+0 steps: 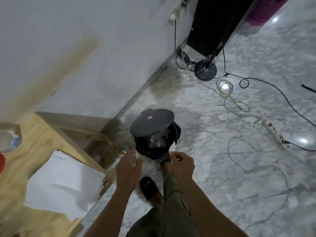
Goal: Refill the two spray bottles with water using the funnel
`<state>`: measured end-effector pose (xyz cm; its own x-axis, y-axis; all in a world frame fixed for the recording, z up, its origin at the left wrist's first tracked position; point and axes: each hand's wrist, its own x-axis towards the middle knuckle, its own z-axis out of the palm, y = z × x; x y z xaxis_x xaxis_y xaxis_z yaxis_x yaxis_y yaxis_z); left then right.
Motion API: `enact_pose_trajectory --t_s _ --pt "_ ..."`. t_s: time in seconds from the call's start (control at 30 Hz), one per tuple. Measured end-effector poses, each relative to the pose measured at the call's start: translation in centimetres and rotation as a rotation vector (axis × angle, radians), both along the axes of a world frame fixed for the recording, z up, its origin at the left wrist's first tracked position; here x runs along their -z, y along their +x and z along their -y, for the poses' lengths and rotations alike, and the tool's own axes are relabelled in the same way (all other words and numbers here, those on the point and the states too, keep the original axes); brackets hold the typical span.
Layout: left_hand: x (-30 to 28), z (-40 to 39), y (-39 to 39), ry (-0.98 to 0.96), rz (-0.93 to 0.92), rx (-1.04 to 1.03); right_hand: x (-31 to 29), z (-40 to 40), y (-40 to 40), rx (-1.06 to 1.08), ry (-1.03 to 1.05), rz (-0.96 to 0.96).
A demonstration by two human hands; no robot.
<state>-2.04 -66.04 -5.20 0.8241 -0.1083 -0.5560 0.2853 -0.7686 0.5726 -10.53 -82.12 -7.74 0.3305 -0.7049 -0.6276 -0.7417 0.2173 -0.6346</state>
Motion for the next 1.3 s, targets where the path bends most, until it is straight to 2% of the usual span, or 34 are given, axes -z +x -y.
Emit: enact_pose_trajectory --t_s 0.23,0.6,1.0,1.3 --pt "4.7 0.5 1.6 -0.021 -0.033 -0.021 6.9 0.9 3.2 -0.061 0.016 -0.052" --pt "5.0 2.2 4.3 0.023 -0.017 -0.051 8.5 2.5 5.9 -0.054 0.031 0.026" --pt "2.3 3.5 3.2 0.013 0.041 0.022 5.4 2.8 5.0 -0.042 0.008 0.088" --pt "-4.9 1.9 -0.1 -0.061 0.08 -0.038 -2.9 1.3 1.0 -0.022 -0.037 0.178"
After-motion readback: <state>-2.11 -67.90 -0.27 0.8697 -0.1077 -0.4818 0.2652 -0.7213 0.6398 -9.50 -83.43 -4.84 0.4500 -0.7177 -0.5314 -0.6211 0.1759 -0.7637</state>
